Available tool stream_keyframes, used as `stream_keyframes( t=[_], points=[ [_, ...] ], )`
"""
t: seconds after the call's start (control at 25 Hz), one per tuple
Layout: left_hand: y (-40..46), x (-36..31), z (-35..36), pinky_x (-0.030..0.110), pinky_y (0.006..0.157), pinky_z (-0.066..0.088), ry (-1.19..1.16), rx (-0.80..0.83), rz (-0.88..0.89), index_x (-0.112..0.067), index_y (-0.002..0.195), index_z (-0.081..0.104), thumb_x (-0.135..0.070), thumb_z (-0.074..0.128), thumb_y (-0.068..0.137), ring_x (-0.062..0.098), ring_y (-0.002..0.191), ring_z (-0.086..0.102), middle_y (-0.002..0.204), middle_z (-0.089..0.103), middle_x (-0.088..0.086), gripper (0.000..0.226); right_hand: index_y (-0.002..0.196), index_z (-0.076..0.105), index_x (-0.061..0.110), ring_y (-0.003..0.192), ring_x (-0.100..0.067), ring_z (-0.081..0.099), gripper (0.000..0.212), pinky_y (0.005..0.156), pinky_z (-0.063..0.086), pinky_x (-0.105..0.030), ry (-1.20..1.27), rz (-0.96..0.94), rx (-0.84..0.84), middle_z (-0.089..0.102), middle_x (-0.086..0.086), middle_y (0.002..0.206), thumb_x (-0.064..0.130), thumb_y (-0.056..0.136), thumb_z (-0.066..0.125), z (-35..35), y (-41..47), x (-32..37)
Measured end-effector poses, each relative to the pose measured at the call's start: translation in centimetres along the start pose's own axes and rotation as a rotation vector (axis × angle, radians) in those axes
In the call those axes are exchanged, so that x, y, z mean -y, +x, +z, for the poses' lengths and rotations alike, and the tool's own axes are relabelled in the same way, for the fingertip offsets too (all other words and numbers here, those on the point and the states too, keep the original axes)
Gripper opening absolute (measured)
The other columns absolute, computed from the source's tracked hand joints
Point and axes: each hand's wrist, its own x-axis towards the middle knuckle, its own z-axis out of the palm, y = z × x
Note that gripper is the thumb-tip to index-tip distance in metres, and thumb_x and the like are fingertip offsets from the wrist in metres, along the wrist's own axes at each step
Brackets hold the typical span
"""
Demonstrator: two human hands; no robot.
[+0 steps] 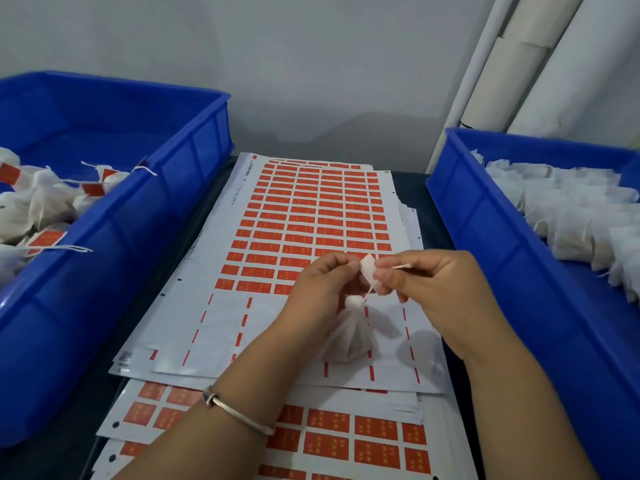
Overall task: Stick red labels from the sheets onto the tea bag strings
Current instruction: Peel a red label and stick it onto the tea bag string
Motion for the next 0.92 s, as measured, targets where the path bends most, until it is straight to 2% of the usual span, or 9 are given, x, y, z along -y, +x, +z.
stream_keyframes(
  t=[0.12,0.24,0.48,0.6,0.76,0.92],
  points=[
    [-0.2,0.0,0.1,0.039,0.09,0.052,-0.006,0.036,-0.002,-0.019,0.089,0.067,-0.025,0.054,0.093,0.023,0.086,0.069,0.086,0.072,0.0,0.014,0.076,0.071,0.035,0.084,0.003,0.065,0.013,0.064,0.05,-0.008,0.005,-0.012,-0.08,0.071,0.02,0.085,0.037,0.063,0.07,0.0,0.2,-0.3],
    [-0.2,0.1,0.2,0.041,0.092,0.052,-0.021,0.053,-0.02,-0.019,0.09,0.066,-0.022,0.054,0.093,0.022,0.088,0.069,0.088,0.072,0.0,0.014,0.076,0.07,0.035,0.088,-0.001,0.065,0.01,0.074,0.053,-0.013,-0.037,-0.038,-0.154,0.07,0.015,0.086,0.025,0.074,0.073,-0.3,0.5,-0.9],
    [-0.2,0.2,0.3,0.04,0.093,0.051,-0.078,0.06,-0.034,-0.019,0.091,0.066,-0.02,0.052,0.095,0.025,0.097,0.067,0.095,0.072,0.002,0.015,0.074,0.069,0.035,0.075,0.008,0.063,0.013,0.055,0.045,-0.004,-0.037,-0.029,-0.177,0.069,0.025,0.076,0.023,0.077,0.073,-0.3,0.9,-1.3],
    [-0.3,0.1,0.3,0.034,0.09,0.053,-0.086,0.095,-0.03,-0.016,0.095,0.064,-0.018,0.05,0.095,0.026,0.096,0.067,0.098,0.071,0.005,0.014,0.074,0.068,0.036,0.075,0.01,0.063,0.013,0.056,0.046,-0.004,-0.031,-0.033,-0.188,0.068,0.029,0.075,0.024,0.077,0.072,-0.4,1.0,-1.5],
    [-0.8,-0.2,0.3,0.021,0.073,0.055,-0.099,0.191,-0.009,-0.011,0.099,0.064,-0.011,0.045,0.096,0.02,0.079,0.07,0.093,0.071,0.007,0.019,0.076,0.068,0.036,0.08,0.006,0.065,0.012,0.063,0.051,-0.008,-0.03,-0.028,-0.202,0.07,0.025,0.08,0.025,0.077,0.072,-0.4,1.0,-1.6],
    [-1.1,-0.3,0.3,0.025,0.077,0.052,-0.082,0.243,-0.004,-0.008,0.099,0.065,-0.01,0.043,0.096,0.019,0.079,0.068,0.094,0.07,0.009,0.022,0.076,0.067,0.036,0.081,0.006,0.066,0.009,0.063,0.052,-0.009,-0.019,-0.005,-0.203,0.069,0.027,0.078,0.029,0.075,0.071,-0.5,1.0,-1.5]
  ],
)
